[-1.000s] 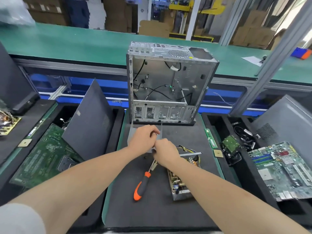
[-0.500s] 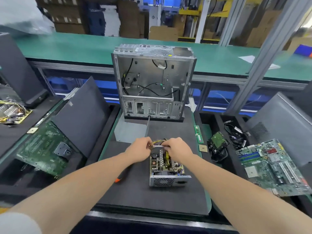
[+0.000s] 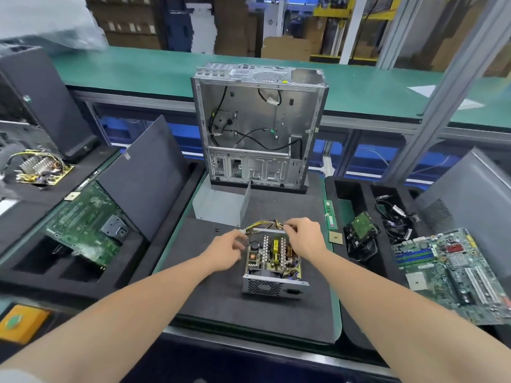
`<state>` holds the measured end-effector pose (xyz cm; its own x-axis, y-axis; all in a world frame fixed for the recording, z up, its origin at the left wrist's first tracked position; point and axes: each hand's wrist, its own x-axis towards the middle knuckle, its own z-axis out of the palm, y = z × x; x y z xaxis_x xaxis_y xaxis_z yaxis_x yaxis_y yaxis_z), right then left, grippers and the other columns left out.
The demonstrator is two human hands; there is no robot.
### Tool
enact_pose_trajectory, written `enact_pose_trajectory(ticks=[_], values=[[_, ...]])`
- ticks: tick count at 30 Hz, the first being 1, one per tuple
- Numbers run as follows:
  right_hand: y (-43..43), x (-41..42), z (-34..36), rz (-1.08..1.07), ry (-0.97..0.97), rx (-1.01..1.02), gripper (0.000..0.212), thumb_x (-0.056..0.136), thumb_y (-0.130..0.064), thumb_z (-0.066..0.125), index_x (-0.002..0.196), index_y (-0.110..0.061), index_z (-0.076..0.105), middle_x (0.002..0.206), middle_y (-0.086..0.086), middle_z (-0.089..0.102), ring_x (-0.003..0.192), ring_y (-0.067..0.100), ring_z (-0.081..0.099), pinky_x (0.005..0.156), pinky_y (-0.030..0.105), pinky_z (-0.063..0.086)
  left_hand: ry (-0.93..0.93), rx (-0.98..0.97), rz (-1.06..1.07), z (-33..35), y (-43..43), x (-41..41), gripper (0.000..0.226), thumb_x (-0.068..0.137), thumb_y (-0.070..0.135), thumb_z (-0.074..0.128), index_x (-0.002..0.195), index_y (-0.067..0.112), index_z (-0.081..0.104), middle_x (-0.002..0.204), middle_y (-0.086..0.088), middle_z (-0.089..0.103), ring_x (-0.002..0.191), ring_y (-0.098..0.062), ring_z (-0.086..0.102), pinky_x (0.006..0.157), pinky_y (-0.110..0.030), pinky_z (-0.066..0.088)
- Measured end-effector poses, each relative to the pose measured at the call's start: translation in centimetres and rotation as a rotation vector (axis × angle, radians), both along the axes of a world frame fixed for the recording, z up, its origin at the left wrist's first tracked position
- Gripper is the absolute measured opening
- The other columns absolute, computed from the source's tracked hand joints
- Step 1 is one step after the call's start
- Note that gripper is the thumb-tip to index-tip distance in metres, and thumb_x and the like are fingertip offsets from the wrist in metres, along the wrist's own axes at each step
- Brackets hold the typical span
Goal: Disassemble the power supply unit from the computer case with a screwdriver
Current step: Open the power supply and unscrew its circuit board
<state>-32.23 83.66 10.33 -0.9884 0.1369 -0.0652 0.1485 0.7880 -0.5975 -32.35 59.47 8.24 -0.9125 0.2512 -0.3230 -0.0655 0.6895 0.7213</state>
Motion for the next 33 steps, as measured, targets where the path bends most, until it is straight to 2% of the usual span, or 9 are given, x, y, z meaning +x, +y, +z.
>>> enact_pose_trajectory(ticks=[4, 7, 11, 15, 21, 25, 26, 30, 33], values=[[0.2, -0.3, 0.1, -0.060, -0.016, -0.127, 0.021, 0.101, -0.027, 0.063, 0.115, -0.022, 0.078, 0.109, -0.002, 0.076, 0.102, 0.017, 0.066, 0.092, 0.024, 0.046, -0.081, 0.159, 0.039, -0.3, 1.0, 0.1, 0.035, 0.097, 0.013, 0.065, 0.127, 0.032, 0.066, 0.120, 0.006, 0.069, 0.104, -0.016, 0.072, 0.098, -0.038, 0.058], [0.3, -0.6, 0.0, -0.084, -0.036, -0.171, 0.020, 0.098, -0.028, 0.068, 0.115, -0.021, 0.077, 0.107, -0.002, 0.076, 0.105, 0.017, 0.068, 0.093, 0.026, 0.048, -0.168, 0.283, 0.124, -0.6, 1.2, 0.3, 0.037, 0.095, 0.003, 0.069, 0.125, 0.024, 0.065, 0.123, -0.002, 0.066, 0.105, -0.024, 0.073, 0.093, -0.038, 0.062], [0.8, -1.1, -0.4, -0.206, -0.102, -0.139, 0.046, 0.093, -0.052, 0.070, 0.125, -0.018, 0.071, 0.117, 0.004, 0.073, 0.111, 0.025, 0.066, 0.086, 0.029, 0.045, -0.313, 0.460, 0.182, -0.5, 1.8, 0.9, 0.052, 0.089, -0.025, 0.053, 0.128, 0.008, 0.056, 0.134, -0.013, 0.052, 0.116, -0.039, 0.068, 0.085, -0.042, 0.065], [0.7, -2.0, -0.8, -0.313, -0.171, -0.166, 0.066, 0.088, -0.066, 0.067, 0.129, -0.014, 0.067, 0.119, 0.009, 0.071, 0.110, 0.028, 0.064, 0.083, 0.031, 0.045, -0.366, 0.496, 0.142, -1.3, 1.5, 1.2, 0.051, 0.088, -0.028, 0.050, 0.123, 0.008, 0.059, 0.130, -0.016, 0.055, 0.103, -0.035, 0.075, 0.087, -0.041, 0.064], [0.0, -3.1, -0.4, -0.311, -0.152, -0.174, 0.063, 0.089, -0.062, 0.070, 0.125, -0.011, 0.069, 0.112, 0.008, 0.072, 0.105, 0.027, 0.066, 0.086, 0.034, 0.050, -0.094, 0.200, 0.073, -0.5, -1.7, -1.7, 0.037, 0.086, -0.011, 0.058, 0.088, 0.021, 0.077, 0.085, 0.002, 0.079, 0.084, -0.016, 0.077, 0.087, -0.036, 0.064], [-0.4, -3.5, 0.1, -0.337, -0.171, -0.229, 0.059, 0.088, -0.056, 0.074, 0.123, -0.009, 0.071, 0.108, 0.007, 0.071, 0.101, 0.025, 0.062, 0.086, 0.033, 0.048, 0.246, -0.190, 0.074, 0.5, -2.2, -3.3, 0.022, 0.086, 0.010, 0.054, 0.090, 0.031, 0.059, 0.105, 0.006, 0.065, 0.095, -0.022, 0.064, 0.081, -0.039, 0.055], [-0.5, -3.6, 0.1, -0.348, -0.176, -0.231, 0.055, 0.089, -0.055, 0.075, 0.120, -0.009, 0.073, 0.105, 0.007, 0.071, 0.099, 0.025, 0.063, 0.084, 0.033, 0.047, 0.237, -0.295, 0.032, 0.5, -2.4, -3.4, 0.016, 0.085, 0.020, 0.057, 0.099, 0.028, 0.053, 0.113, 0.002, 0.060, 0.100, -0.027, 0.063, 0.081, -0.039, 0.052], [-1.6, -4.0, 0.4, -0.345, -0.180, -0.198, 0.035, 0.092, -0.044, 0.073, 0.089, -0.010, 0.072, 0.083, 0.007, 0.066, 0.083, 0.026, 0.059, 0.074, 0.031, 0.044, -0.015, -0.601, -0.093, -0.7, -3.4, -3.3, 0.070, 0.081, 0.047, 0.071, 0.131, 0.013, 0.036, 0.130, -0.007, 0.049, 0.120, -0.036, 0.059, 0.082, -0.040, 0.045], [-2.7, -4.2, 0.7, -0.329, -0.196, -0.157, 0.033, 0.093, -0.032, 0.069, 0.070, -0.008, 0.063, 0.067, 0.007, 0.055, 0.074, 0.025, 0.049, 0.065, 0.033, 0.039, -0.042, -0.636, -0.119, -1.5, -3.9, -3.3, 0.062, 0.091, 0.040, 0.071, 0.133, 0.009, 0.038, 0.132, -0.010, 0.055, 0.122, -0.034, 0.060, 0.081, -0.038, 0.045]])
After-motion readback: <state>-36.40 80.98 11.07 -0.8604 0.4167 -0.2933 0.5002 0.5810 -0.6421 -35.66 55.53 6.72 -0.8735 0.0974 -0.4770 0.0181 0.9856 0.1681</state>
